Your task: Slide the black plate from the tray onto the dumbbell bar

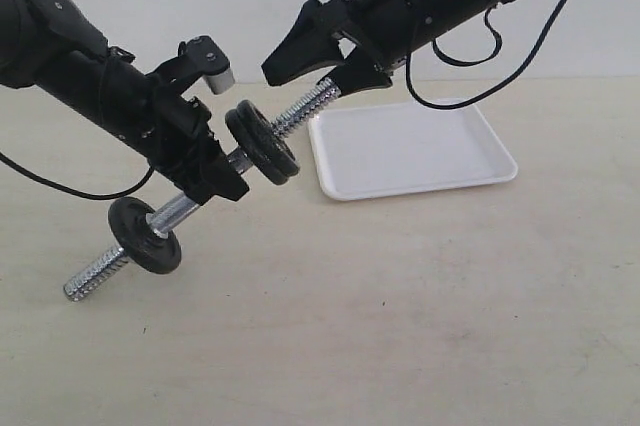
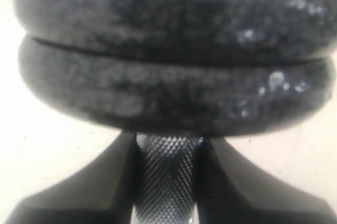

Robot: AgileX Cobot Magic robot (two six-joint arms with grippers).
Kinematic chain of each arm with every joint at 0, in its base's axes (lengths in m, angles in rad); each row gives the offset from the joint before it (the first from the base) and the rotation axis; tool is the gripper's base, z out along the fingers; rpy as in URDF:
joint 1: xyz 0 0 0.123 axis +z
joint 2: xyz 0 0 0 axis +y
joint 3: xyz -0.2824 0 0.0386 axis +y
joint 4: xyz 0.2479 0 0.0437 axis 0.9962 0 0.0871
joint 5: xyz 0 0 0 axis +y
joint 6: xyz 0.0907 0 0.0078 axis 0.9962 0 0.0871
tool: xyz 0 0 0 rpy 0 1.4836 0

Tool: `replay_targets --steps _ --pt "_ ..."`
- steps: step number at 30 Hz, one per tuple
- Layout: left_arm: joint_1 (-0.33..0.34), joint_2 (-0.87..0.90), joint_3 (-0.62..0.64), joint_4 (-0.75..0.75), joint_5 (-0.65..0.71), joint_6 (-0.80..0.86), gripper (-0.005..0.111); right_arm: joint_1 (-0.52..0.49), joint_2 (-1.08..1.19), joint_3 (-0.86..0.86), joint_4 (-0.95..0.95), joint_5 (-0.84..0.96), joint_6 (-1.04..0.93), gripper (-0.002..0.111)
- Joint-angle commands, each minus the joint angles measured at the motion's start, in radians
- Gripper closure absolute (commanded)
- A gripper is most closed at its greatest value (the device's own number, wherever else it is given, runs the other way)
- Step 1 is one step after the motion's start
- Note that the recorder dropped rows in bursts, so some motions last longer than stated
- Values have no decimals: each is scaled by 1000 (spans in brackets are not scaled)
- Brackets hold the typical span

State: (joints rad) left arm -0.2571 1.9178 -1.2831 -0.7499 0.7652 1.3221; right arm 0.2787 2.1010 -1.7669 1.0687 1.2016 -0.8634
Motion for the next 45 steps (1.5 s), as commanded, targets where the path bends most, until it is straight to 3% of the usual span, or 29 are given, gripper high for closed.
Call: replay_targets --steps 1,13,25,45 --pt "4 -49 -31 -121 -47 -12 102 -7 -20 -10 21 19 -8 3" --pt "8 -45 -31 -121 -95 -32 102 -103 -26 -13 18 19 -15 3" --pt "8 -45 -31 -137 -193 -173 102 -190 -82 -13 18 19 -19 3" --pt "8 -45 -31 -447 -277 -213 102 -190 -137 -13 16 19 -35 3"
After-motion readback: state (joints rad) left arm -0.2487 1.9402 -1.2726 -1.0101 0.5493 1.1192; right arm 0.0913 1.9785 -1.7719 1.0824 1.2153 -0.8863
